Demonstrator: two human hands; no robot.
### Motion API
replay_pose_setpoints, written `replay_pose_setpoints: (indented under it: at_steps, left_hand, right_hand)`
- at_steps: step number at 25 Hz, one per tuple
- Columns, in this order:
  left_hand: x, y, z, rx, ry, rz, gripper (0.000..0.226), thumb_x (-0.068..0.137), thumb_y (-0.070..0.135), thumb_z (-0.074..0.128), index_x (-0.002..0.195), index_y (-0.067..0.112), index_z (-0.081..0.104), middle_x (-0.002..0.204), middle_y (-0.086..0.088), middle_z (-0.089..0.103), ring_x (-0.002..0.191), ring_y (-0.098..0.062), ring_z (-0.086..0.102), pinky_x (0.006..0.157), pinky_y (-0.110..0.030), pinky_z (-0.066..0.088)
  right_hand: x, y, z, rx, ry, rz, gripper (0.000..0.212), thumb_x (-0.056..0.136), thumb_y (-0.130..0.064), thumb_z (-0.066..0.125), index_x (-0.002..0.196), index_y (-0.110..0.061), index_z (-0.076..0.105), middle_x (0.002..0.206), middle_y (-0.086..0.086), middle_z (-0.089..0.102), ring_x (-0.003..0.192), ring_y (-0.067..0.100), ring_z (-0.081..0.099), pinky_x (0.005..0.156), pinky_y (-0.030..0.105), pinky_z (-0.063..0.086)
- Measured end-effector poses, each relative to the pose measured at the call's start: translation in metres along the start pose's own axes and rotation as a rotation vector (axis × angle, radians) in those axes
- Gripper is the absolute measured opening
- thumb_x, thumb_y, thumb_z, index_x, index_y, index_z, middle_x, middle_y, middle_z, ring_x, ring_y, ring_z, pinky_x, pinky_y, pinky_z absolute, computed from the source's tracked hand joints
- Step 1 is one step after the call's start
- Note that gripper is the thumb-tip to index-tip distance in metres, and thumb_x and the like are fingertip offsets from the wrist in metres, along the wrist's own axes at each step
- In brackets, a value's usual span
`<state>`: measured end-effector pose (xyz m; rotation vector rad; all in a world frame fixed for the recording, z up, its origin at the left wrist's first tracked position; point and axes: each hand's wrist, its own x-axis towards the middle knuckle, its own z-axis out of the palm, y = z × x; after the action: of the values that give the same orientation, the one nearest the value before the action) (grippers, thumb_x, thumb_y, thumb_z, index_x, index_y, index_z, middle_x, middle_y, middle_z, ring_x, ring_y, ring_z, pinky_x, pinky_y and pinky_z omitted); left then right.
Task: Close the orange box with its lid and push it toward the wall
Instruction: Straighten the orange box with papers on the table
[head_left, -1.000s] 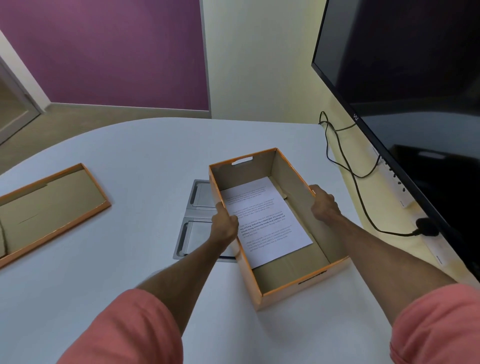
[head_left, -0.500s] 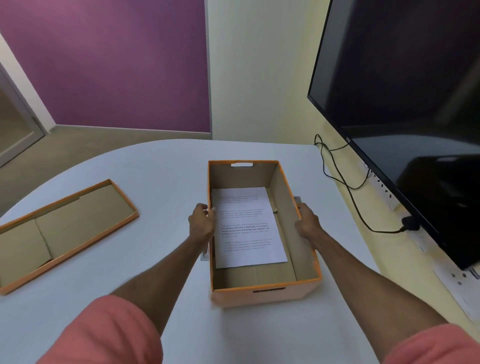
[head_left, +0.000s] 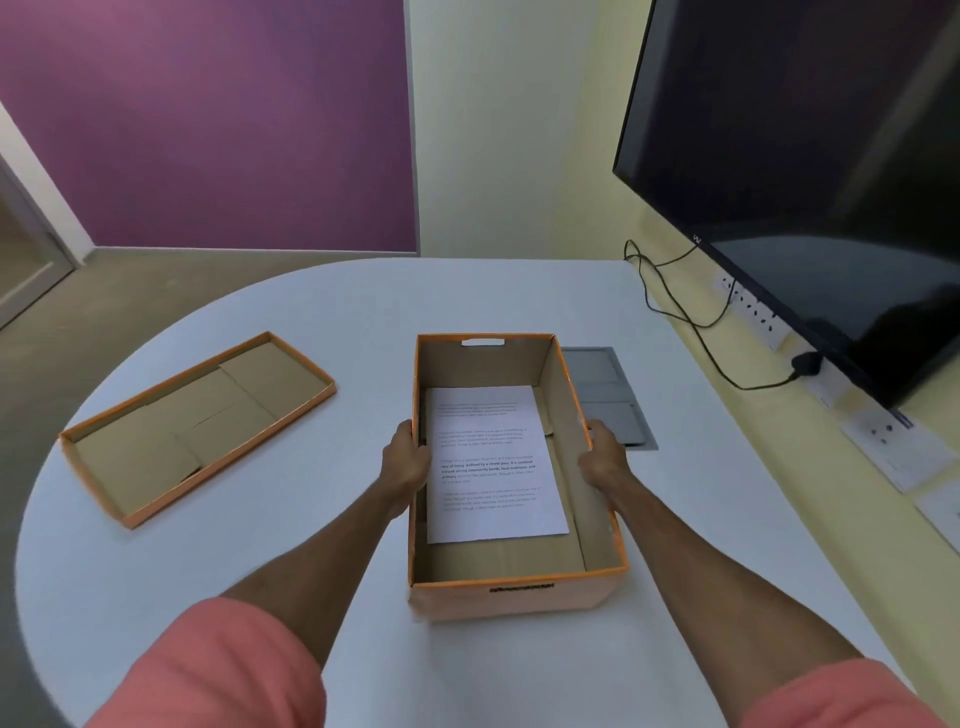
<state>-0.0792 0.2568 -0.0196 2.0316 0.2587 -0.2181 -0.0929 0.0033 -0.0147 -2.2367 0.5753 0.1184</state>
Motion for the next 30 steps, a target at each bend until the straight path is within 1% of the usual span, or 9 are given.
replay_pose_setpoints:
  at_steps: [3,5,7,10,12,18,23,27,30]
  left_hand:
    - [-0.013,-0.017,-0.006,0.011,-0.014,-0.024,0.030,0.100,0.015,0.039,0.128,0.005,0.045,0.119,-0.013,0.056,0.092,-0.020,0.052,0.073,-0.030,0.044]
    - [-0.018,-0.026,-0.005,0.037,-0.021,-0.045,0.030,0.099,0.010,0.038,0.129,0.004,0.044,0.121,-0.014,0.055,0.095,-0.021,0.051,0.075,-0.032,0.044]
    - [-0.022,-0.033,-0.004,0.058,-0.031,-0.055,0.031,0.099,0.007,0.036,0.128,0.002,0.043,0.123,-0.017,0.054,0.097,-0.023,0.052,0.077,-0.033,0.044]
    - [-0.027,-0.037,-0.001,0.077,-0.035,-0.074,0.036,0.100,0.009,0.035,0.135,0.002,0.040,0.130,-0.017,0.052,0.111,-0.030,0.054,0.082,-0.033,0.043]
    - [-0.028,-0.038,0.004,0.082,-0.051,-0.088,0.037,0.100,0.010,0.035,0.136,0.002,0.038,0.131,-0.017,0.051,0.117,-0.032,0.053,0.082,-0.032,0.043]
    - [-0.027,-0.046,0.020,0.113,-0.089,-0.137,0.034,0.101,0.012,0.038,0.133,0.003,0.037,0.129,-0.015,0.051,0.098,-0.018,0.049,0.078,-0.029,0.042]
    - [-0.030,-0.050,0.026,0.076,-0.082,-0.157,0.044,0.099,0.014,0.042,0.141,0.005,0.030,0.139,-0.015,0.046,0.107,-0.023,0.050,0.081,-0.029,0.041]
    - [-0.031,-0.044,0.026,0.039,-0.078,-0.181,0.058,0.098,0.014,0.047,0.149,0.007,0.019,0.151,-0.016,0.037,0.132,-0.035,0.044,0.098,-0.039,0.044]
    - [-0.032,-0.040,0.021,0.077,-0.085,-0.175,0.065,0.098,0.017,0.051,0.151,0.007,0.015,0.156,-0.017,0.031,0.138,-0.037,0.040,0.105,-0.043,0.041]
  right_hand:
    - [-0.023,0.008,0.012,-0.013,-0.010,0.036,0.058,0.088,0.014,0.035,0.140,-0.012,0.040,0.122,0.022,0.056,0.088,0.027,0.055,0.049,0.022,0.039]
    - [-0.030,0.013,0.017,-0.028,-0.007,0.047,0.059,0.089,0.013,0.035,0.142,-0.013,0.039,0.122,0.021,0.056,0.087,0.025,0.053,0.048,0.022,0.037]
    - [-0.034,0.016,0.020,-0.042,-0.006,0.052,0.061,0.089,0.014,0.035,0.144,-0.013,0.037,0.124,0.021,0.056,0.089,0.027,0.054,0.049,0.023,0.038]
    - [-0.034,0.020,0.021,-0.052,0.001,0.061,0.063,0.088,0.013,0.036,0.146,-0.013,0.036,0.130,0.019,0.055,0.105,0.034,0.058,0.067,0.026,0.043]
    - [-0.032,0.024,0.023,-0.061,0.001,0.064,0.063,0.089,0.013,0.036,0.146,-0.013,0.037,0.132,0.018,0.055,0.108,0.034,0.058,0.070,0.027,0.042]
    - [-0.028,0.039,0.025,-0.065,-0.025,0.077,0.056,0.091,0.011,0.036,0.144,-0.010,0.039,0.130,0.019,0.056,0.109,0.034,0.059,0.067,0.026,0.041]
    - [-0.028,0.048,0.025,-0.058,-0.038,0.041,0.051,0.095,0.005,0.038,0.144,-0.008,0.038,0.130,0.020,0.056,0.109,0.035,0.059,0.054,0.021,0.040]
    - [-0.031,0.043,0.024,-0.068,-0.051,0.030,0.047,0.096,-0.010,0.049,0.141,-0.003,0.036,0.132,0.021,0.054,0.111,0.035,0.057,0.075,0.031,0.046]
    - [-0.033,0.035,0.024,-0.197,0.002,-0.002,0.067,0.094,-0.028,0.056,0.147,-0.005,0.023,0.147,0.021,0.038,0.130,0.039,0.045,0.099,0.048,0.043]
